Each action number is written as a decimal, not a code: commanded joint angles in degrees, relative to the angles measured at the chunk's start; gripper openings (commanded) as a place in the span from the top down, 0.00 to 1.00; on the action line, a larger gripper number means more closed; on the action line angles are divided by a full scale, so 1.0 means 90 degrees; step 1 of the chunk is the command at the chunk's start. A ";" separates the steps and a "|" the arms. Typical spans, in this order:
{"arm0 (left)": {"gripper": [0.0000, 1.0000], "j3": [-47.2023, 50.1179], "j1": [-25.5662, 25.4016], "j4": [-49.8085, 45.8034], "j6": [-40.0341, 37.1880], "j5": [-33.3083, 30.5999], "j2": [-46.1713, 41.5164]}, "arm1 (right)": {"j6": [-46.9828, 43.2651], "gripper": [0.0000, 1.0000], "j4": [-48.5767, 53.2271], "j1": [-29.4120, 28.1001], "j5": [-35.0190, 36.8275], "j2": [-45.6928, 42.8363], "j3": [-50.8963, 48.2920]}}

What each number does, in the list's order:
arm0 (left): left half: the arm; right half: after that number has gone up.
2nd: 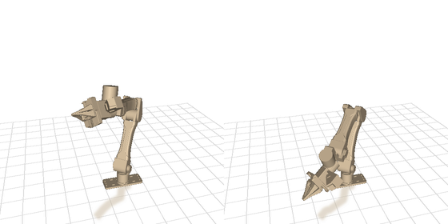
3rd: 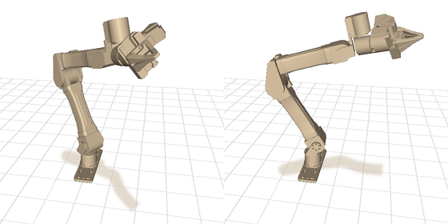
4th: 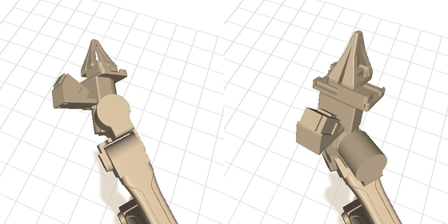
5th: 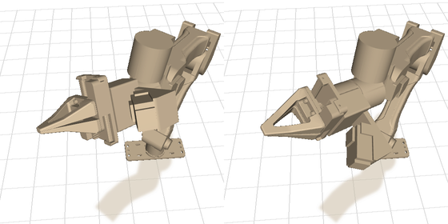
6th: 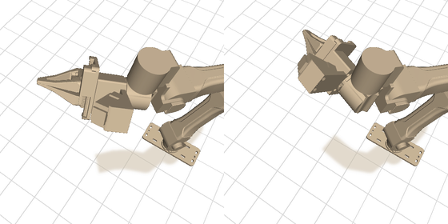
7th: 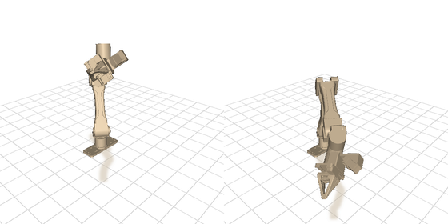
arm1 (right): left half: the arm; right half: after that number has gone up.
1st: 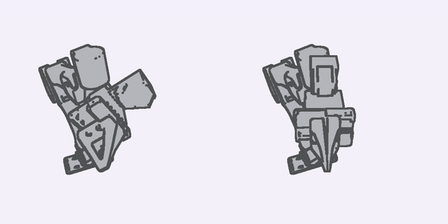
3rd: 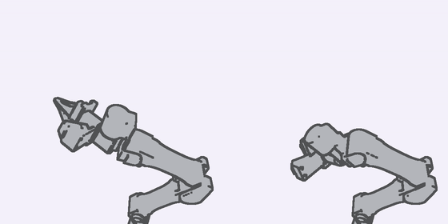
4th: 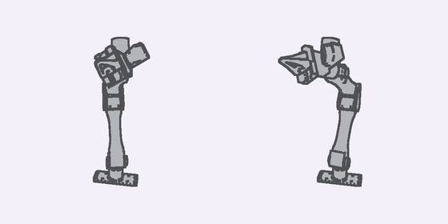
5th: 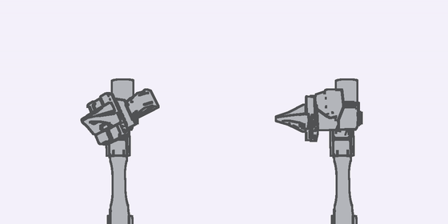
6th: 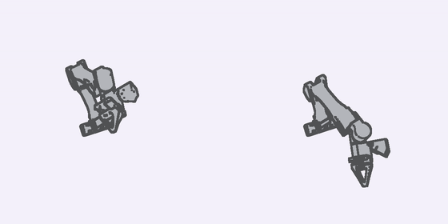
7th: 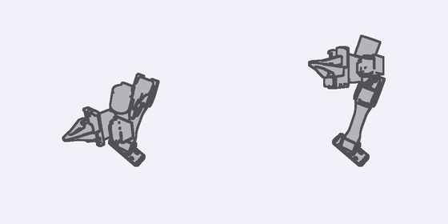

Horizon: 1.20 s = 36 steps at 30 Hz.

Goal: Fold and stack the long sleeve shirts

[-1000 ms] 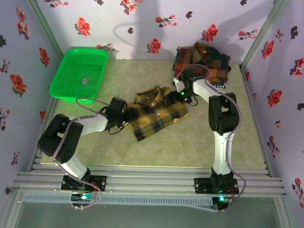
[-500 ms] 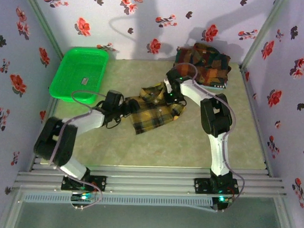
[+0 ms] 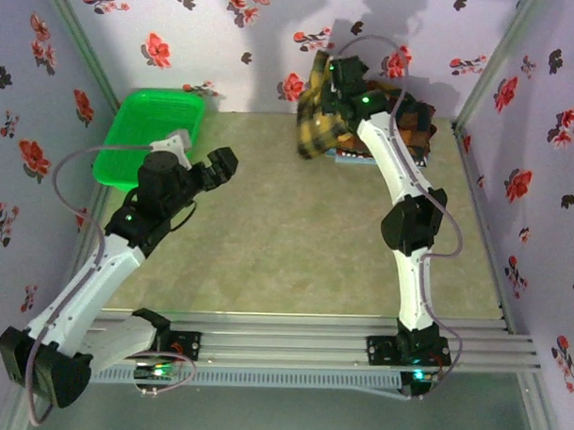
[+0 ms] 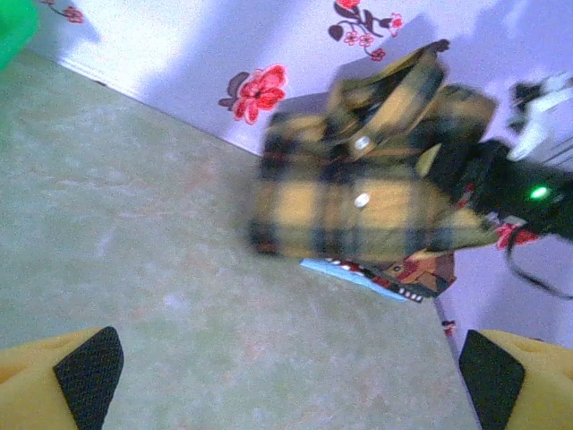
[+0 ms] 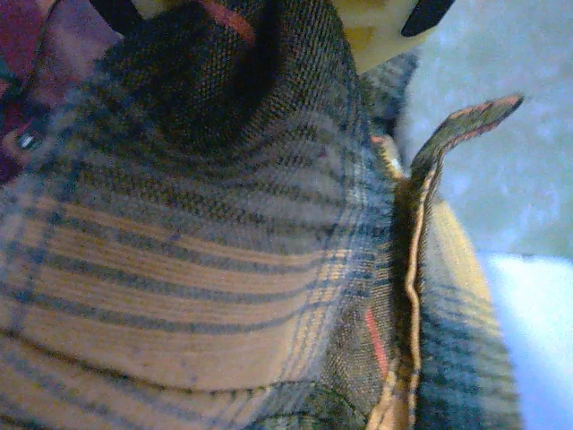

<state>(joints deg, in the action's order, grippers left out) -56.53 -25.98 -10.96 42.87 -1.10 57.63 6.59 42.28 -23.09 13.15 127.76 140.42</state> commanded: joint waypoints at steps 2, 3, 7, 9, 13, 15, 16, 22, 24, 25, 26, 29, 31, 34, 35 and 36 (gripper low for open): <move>0.00 0.0365 0.0058 -0.0629 -0.0247 -0.0494 -0.0505 | -0.0185 1.00 -0.0041 0.0121 -0.0086 0.0292 0.0700; 0.00 0.0451 0.0076 -0.0665 -0.0251 -0.0554 -0.0622 | -0.0185 1.00 -0.0085 0.0144 -0.0146 0.0278 0.0763; 0.00 0.0642 0.0131 -0.0783 -0.0234 -0.0688 -0.0926 | -0.0205 1.00 -0.0271 0.0296 -0.0238 0.0199 0.0852; 0.00 0.0671 0.0132 -0.0894 -0.0254 -0.0738 -0.1022 | -0.0173 1.00 -0.0277 0.0428 -0.0278 0.0200 0.0965; 0.00 0.0722 0.0146 -0.1016 -0.0277 -0.0804 -0.1114 | -0.0036 1.00 -0.0330 0.0664 -0.0491 0.0141 0.1043; 0.00 0.0749 0.0159 -0.1014 -0.0276 -0.0822 -0.1129 | 0.0060 1.00 -0.0379 0.0770 -0.0517 0.0078 0.1043; 0.00 0.0763 0.0163 -0.1026 -0.0272 -0.0825 -0.1135 | 0.0110 1.00 -0.0391 0.0816 -0.0561 0.0055 0.1043; 0.00 0.0833 0.0166 -0.0948 -0.0215 -0.0825 -0.1129 | 0.0225 1.00 -0.0319 0.1107 -0.0618 0.0018 0.0988; 0.00 0.0810 0.0170 -0.1030 -0.0225 -0.0820 -0.1135 | 0.0234 1.00 -0.0323 0.1234 -0.0592 0.0018 0.0929; 0.00 0.0794 0.0171 -0.1098 -0.0243 -0.0829 -0.1131 | 0.0255 1.00 -0.0347 0.1310 -0.0583 0.0022 0.0898; 0.00 0.0774 0.0168 -0.1208 -0.0257 -0.0825 -0.1139 | 0.0269 1.00 -0.0378 0.1395 -0.0616 0.0023 0.0847; 0.00 0.0682 0.0171 -0.1575 -0.0318 -0.0834 -0.1187 | 0.0293 1.00 -0.0411 0.1640 -0.0692 0.0142 0.0756; 0.00 0.0614 0.0172 -0.1846 -0.0316 -0.0834 -0.1241 | 0.0285 1.00 -0.0412 0.1808 -0.0748 0.0293 0.0710; 0.00 0.0524 0.0186 -0.2241 -0.0265 -0.0834 -0.1332 | 0.0249 1.00 -0.0456 0.2052 -0.0800 0.0554 0.0666; 0.00 0.0484 0.0191 -0.2407 -0.0257 -0.0825 -0.1364 | 0.0218 0.99 -0.0534 0.2112 -0.0816 0.0654 0.0614; 0.00 0.0435 0.0191 -0.2601 -0.0259 -0.0832 -0.1396 | 0.0208 0.96 -0.0583 0.2201 -0.0812 0.0784 0.0612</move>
<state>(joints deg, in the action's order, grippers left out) -50.02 -24.77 -28.56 41.56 -7.33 46.52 8.05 41.45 -5.23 5.72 131.96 146.52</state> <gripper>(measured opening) 0.997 0.109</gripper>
